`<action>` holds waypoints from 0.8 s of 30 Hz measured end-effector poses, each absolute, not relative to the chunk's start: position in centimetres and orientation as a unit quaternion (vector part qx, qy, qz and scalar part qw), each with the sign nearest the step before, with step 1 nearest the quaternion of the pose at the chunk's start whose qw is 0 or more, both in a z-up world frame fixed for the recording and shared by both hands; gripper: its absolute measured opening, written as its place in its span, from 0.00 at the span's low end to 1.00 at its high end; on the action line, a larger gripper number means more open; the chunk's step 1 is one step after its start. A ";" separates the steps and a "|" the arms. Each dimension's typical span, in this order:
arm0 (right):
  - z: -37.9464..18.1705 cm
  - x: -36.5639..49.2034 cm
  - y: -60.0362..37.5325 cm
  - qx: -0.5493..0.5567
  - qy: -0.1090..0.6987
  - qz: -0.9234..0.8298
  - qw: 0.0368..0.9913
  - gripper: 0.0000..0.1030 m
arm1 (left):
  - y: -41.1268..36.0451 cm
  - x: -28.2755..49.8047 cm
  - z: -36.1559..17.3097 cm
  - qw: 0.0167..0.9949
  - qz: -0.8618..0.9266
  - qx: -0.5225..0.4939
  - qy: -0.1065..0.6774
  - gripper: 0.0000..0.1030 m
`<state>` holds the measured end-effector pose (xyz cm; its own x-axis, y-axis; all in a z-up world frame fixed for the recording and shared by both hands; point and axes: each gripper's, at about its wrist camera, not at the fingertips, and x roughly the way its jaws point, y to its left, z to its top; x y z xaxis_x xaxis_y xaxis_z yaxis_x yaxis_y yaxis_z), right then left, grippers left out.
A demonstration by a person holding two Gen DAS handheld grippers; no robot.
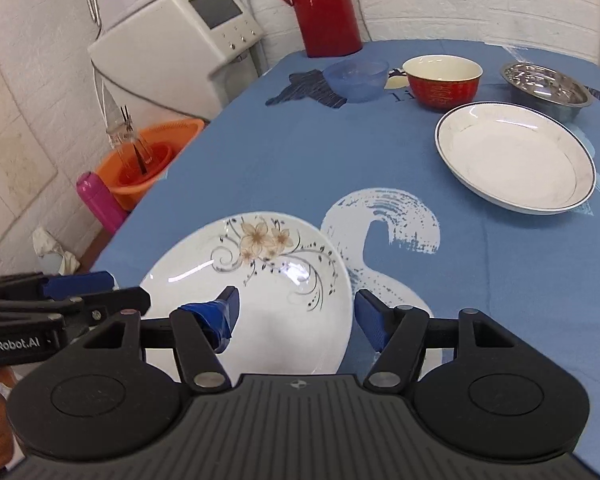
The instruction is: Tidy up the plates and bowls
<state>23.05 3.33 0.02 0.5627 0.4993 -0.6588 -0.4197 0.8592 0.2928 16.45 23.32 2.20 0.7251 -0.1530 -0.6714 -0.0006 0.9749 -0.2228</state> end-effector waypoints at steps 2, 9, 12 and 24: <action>0.4 23.6 2.5 0.061 0.385 0.256 0.885 0.48 | 22.9 17.0 2.5 0.923 -0.043 -0.101 0.368 0.49; 2.0 25.9 -1.5 0.058 0.385 0.223 0.894 0.48 | 20.6 20.0 4.3 0.924 -0.057 -0.080 0.369 0.52; 2.7 27.7 -5.2 0.067 0.388 0.181 0.901 0.49 | 19.2 22.5 4.8 0.920 -0.072 -0.075 0.377 0.53; 1.7 38.6 -12.9 0.094 0.454 0.062 0.884 0.51 | 11.6 38.9 2.2 0.859 -0.140 -0.135 0.473 0.57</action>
